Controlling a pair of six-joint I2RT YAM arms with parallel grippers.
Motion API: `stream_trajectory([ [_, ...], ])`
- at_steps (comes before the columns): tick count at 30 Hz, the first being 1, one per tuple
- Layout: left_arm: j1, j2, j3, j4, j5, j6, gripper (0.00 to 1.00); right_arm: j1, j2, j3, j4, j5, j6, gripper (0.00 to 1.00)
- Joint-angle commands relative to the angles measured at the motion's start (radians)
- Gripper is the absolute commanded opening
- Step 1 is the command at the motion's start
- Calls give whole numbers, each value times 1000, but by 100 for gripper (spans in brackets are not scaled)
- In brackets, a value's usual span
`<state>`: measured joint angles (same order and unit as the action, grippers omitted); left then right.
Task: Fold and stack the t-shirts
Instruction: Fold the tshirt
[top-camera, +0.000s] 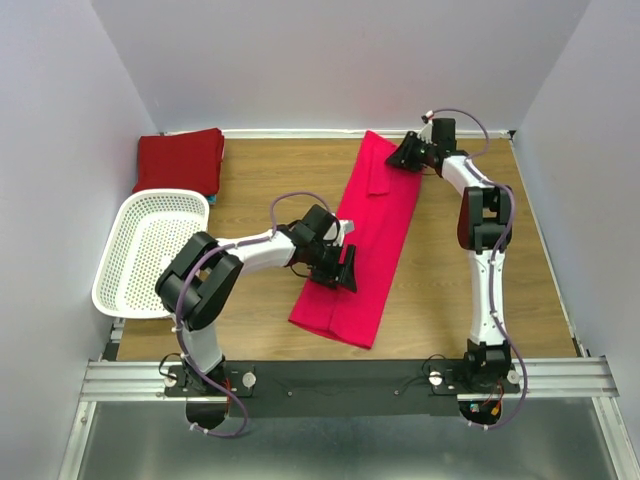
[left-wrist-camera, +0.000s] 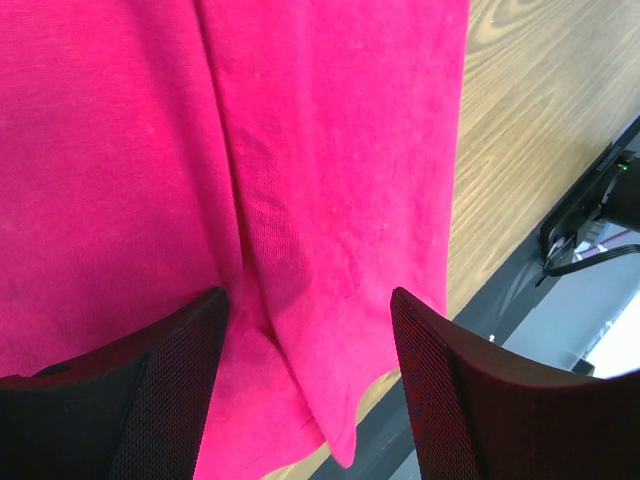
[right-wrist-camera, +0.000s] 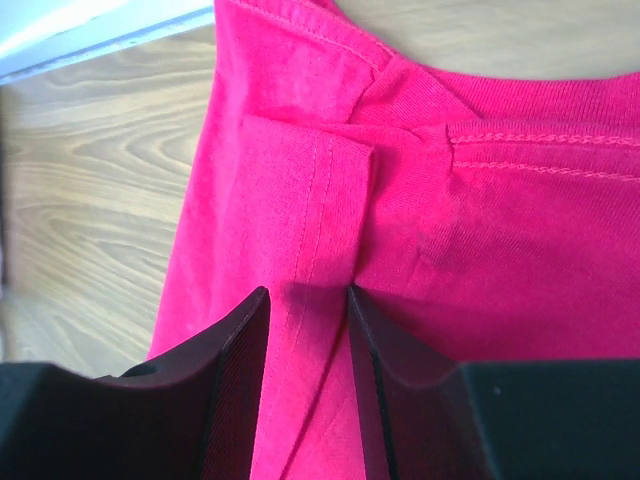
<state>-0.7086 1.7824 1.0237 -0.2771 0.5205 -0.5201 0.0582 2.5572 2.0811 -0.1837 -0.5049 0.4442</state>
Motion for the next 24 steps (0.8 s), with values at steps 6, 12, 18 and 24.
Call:
stream_trajectory([
  [6, -5, 80, 70, -4, 72, -29, 77, 17, 190, 243, -54, -49, 31, 49],
  [12, -2, 55, 171, -13, 27, -49, 88, 17, 27, 174, -53, -38, -11, 57],
  [18, 32, -41, 219, -30, -120, -67, 89, 22, -277, -135, -53, -29, -61, 60],
  [24, 73, -187, 155, -51, -308, -69, 87, 29, -603, -497, -51, -29, -4, 59],
])
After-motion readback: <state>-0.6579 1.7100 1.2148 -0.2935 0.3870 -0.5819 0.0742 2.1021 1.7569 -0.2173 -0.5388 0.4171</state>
